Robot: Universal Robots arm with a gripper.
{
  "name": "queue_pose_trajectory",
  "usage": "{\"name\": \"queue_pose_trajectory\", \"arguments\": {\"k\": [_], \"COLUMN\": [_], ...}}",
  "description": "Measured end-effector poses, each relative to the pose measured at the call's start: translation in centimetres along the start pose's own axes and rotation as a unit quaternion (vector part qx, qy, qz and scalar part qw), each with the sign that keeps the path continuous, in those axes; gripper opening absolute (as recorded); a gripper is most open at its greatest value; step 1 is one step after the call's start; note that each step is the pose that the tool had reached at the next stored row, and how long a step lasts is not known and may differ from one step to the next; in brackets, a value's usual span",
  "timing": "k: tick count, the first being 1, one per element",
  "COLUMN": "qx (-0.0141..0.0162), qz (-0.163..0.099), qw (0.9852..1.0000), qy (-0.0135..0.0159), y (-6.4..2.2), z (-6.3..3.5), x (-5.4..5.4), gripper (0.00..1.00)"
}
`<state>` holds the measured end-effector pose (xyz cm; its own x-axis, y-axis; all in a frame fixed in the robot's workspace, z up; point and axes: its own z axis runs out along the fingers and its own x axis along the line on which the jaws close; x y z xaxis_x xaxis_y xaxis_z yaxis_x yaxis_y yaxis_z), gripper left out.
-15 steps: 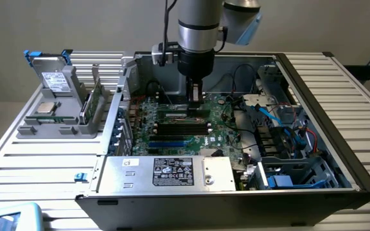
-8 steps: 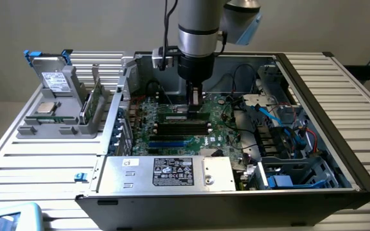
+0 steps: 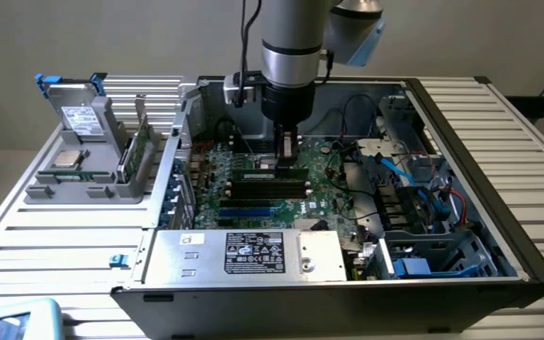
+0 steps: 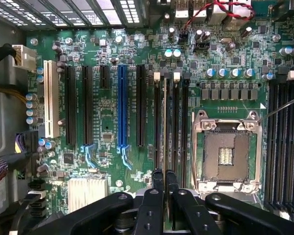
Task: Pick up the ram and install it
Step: 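Insert the ram into the slot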
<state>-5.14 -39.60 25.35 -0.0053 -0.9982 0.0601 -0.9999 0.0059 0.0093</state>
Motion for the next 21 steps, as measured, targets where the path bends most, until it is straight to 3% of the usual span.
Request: {"name": "queue_pose_trajectory", "arguments": {"k": [3,6,7,9,11,15,19,21], "qx": [0.0,0.0001,0.0001,0.0001,0.0001,0.0002,0.0003,0.0003], "qz": [0.0,0.0,0.0,0.0,0.0,-0.001,-0.004,-0.004], "qw": [1.0,1.0,1.0,0.9999,0.9999,0.9999,1.0,1.0], "qy": [0.0044,0.0052,0.0065,0.012,0.0136,0.013,0.0054,0.0044], "y": [0.0,0.0,0.01,0.01,0.0,0.01,0.01,0.02], "z": [0.37,0.59,0.67,0.8,0.94,1.19,1.23,1.27], "x": [0.0,0.0,-0.1,-0.2,-0.2,-0.2,-0.2,-0.2], "gripper": [0.13,0.13,0.13,0.13,0.13,0.13,0.13,0.13]}}
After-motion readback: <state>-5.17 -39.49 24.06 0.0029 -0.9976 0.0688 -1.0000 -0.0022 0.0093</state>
